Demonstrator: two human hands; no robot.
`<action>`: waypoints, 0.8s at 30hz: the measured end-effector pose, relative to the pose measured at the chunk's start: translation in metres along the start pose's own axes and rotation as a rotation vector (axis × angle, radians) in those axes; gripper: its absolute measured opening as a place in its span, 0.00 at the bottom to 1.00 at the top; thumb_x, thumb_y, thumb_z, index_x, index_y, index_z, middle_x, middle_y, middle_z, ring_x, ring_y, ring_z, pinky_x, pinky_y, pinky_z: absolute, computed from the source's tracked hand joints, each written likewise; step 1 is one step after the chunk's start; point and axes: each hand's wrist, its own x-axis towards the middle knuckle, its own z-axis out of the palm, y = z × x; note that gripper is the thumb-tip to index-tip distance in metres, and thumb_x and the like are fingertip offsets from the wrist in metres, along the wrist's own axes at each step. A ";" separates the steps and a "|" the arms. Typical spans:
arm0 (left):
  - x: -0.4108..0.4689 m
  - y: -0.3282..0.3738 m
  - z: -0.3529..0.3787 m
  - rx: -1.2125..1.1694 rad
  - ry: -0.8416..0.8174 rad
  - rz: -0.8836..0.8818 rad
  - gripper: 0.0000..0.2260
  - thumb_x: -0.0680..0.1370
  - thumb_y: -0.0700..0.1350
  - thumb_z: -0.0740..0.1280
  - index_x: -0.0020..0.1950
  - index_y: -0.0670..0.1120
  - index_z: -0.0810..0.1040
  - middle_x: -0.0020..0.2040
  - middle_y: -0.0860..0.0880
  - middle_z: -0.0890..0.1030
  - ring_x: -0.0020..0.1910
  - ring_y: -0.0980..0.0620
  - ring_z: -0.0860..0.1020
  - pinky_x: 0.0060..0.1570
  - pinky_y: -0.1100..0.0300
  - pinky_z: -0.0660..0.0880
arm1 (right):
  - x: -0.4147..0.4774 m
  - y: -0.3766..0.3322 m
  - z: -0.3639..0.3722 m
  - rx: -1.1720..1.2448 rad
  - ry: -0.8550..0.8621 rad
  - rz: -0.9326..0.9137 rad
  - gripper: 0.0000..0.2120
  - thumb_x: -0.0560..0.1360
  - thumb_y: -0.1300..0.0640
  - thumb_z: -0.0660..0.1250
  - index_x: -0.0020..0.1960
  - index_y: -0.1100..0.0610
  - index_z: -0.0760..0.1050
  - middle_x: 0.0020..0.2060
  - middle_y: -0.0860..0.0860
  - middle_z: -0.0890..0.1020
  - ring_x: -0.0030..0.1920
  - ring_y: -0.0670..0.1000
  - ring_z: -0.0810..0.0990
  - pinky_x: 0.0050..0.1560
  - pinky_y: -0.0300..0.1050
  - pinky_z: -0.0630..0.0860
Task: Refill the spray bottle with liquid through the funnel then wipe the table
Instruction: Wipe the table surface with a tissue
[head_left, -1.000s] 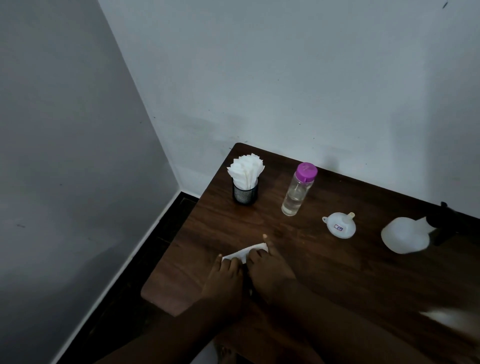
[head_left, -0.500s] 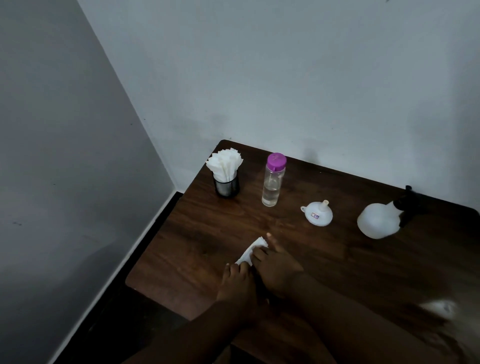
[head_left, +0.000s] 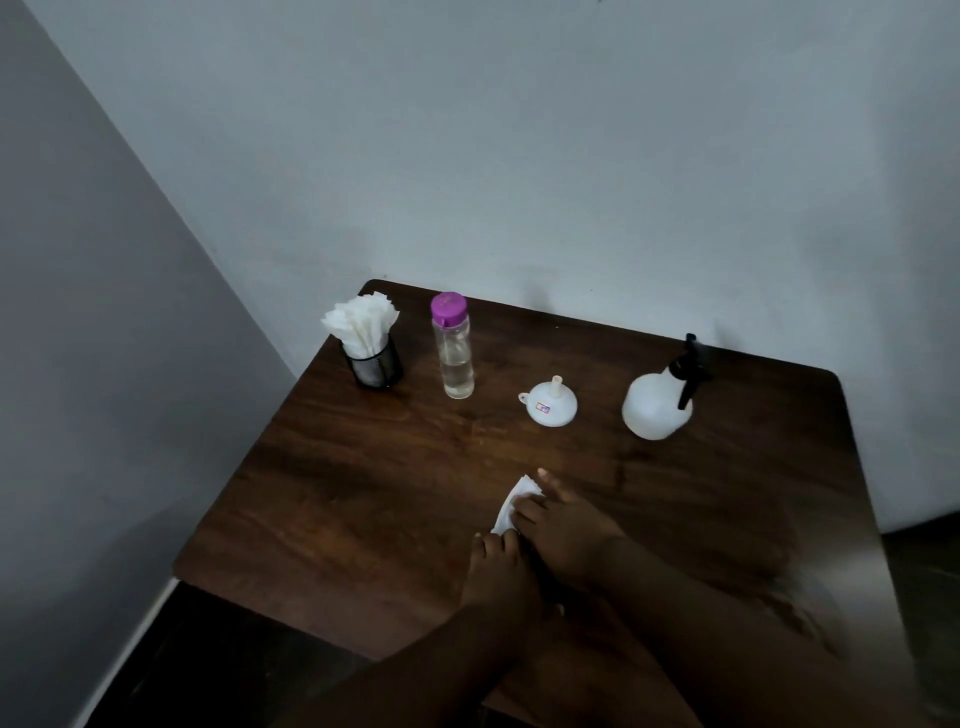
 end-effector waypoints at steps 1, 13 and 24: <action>0.002 0.009 0.001 0.017 -0.005 0.010 0.38 0.79 0.66 0.59 0.81 0.43 0.57 0.76 0.37 0.64 0.74 0.36 0.63 0.77 0.39 0.53 | -0.009 0.003 0.004 0.013 0.008 0.006 0.26 0.82 0.50 0.55 0.76 0.61 0.63 0.74 0.60 0.67 0.76 0.59 0.62 0.77 0.65 0.40; 0.029 0.109 0.017 0.033 0.015 0.113 0.39 0.77 0.67 0.60 0.81 0.45 0.56 0.77 0.39 0.62 0.76 0.38 0.61 0.78 0.39 0.49 | -0.112 0.035 0.057 0.152 0.052 0.124 0.24 0.79 0.51 0.57 0.72 0.62 0.69 0.69 0.59 0.73 0.72 0.57 0.69 0.73 0.62 0.29; 0.054 0.184 0.026 0.128 0.067 0.286 0.37 0.78 0.65 0.59 0.80 0.44 0.59 0.76 0.39 0.65 0.74 0.39 0.64 0.77 0.38 0.51 | -0.196 0.055 0.099 0.165 -0.027 0.300 0.20 0.78 0.50 0.61 0.65 0.58 0.77 0.62 0.55 0.81 0.66 0.54 0.77 0.75 0.68 0.52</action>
